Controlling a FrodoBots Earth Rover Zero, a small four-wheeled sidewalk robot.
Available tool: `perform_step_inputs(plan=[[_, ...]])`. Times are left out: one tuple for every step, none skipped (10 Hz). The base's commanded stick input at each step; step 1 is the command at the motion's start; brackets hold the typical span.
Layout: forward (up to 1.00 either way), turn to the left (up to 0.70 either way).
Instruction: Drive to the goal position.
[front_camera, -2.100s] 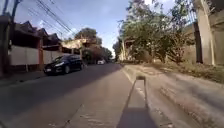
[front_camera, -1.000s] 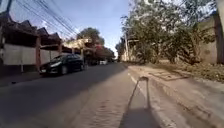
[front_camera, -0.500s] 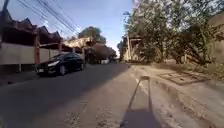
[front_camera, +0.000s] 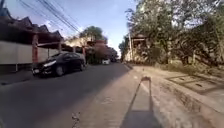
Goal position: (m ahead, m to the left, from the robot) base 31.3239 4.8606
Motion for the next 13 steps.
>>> perform_step_inputs(plan=[[0.99,-0.40],[0.99,-0.40],[0.99,-0.40],[0.99,-0.22],[0.99,0.00],[0.99,0.00],[0.99,0.00],[0.99,0.00],[0.99,0.00],[0.99,0.00],[0.99,0.00],[0.99,0.00],[0.99,0.00]])
